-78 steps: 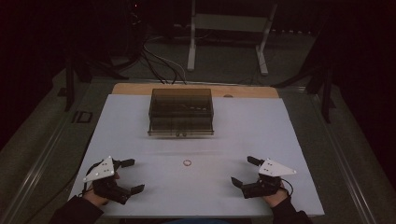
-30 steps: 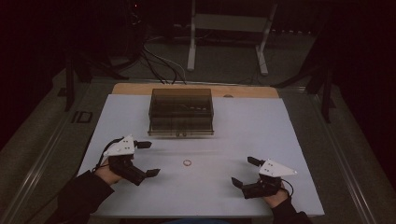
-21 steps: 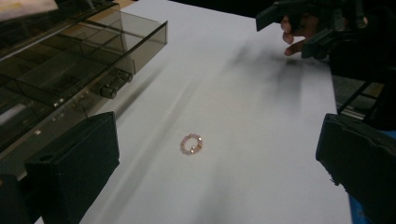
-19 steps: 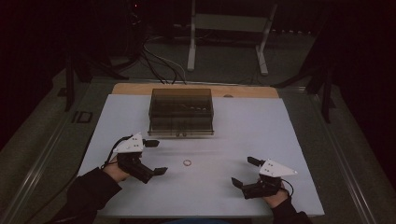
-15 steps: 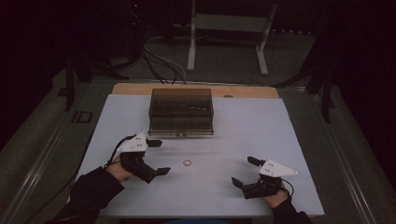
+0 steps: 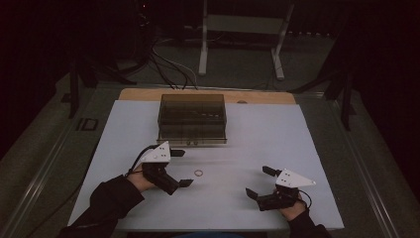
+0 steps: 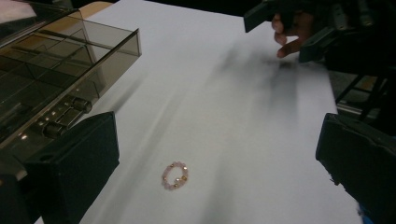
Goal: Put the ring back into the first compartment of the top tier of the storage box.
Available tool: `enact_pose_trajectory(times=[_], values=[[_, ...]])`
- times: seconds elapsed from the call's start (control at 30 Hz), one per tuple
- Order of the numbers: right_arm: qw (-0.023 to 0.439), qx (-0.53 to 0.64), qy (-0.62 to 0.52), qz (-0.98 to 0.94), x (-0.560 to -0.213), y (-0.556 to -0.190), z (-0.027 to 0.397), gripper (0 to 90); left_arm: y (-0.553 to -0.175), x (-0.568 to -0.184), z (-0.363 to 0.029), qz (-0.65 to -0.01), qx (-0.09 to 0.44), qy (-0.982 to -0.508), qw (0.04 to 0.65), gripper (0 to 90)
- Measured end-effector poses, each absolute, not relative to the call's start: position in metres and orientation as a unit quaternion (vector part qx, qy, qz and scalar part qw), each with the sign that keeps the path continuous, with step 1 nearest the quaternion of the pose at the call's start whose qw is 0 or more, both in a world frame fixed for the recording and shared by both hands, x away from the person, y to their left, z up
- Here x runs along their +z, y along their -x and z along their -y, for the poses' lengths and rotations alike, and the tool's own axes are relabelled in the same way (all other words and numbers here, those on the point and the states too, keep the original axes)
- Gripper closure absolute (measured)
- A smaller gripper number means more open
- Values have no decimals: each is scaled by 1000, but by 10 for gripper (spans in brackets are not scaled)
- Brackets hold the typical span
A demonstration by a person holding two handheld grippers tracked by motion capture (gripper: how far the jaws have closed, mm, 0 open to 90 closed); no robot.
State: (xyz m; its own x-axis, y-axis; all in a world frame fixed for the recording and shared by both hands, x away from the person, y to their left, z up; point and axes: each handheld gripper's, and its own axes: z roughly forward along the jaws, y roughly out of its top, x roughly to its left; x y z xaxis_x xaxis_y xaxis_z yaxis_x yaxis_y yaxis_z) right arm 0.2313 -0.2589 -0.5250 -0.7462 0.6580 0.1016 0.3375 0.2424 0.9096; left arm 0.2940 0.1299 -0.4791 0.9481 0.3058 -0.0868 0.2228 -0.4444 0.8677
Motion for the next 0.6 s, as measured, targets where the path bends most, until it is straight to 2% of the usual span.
enact_pose_trajectory(times=[0.33,0.6], values=[[151,525,-321,-774,-525,-231,259,12,-299,-493,-121,-169,52,-846,504,11],[147,526,-319,-774,-526,-232,258,12,-303,-503,-113,-195,64,-856,474,11]])
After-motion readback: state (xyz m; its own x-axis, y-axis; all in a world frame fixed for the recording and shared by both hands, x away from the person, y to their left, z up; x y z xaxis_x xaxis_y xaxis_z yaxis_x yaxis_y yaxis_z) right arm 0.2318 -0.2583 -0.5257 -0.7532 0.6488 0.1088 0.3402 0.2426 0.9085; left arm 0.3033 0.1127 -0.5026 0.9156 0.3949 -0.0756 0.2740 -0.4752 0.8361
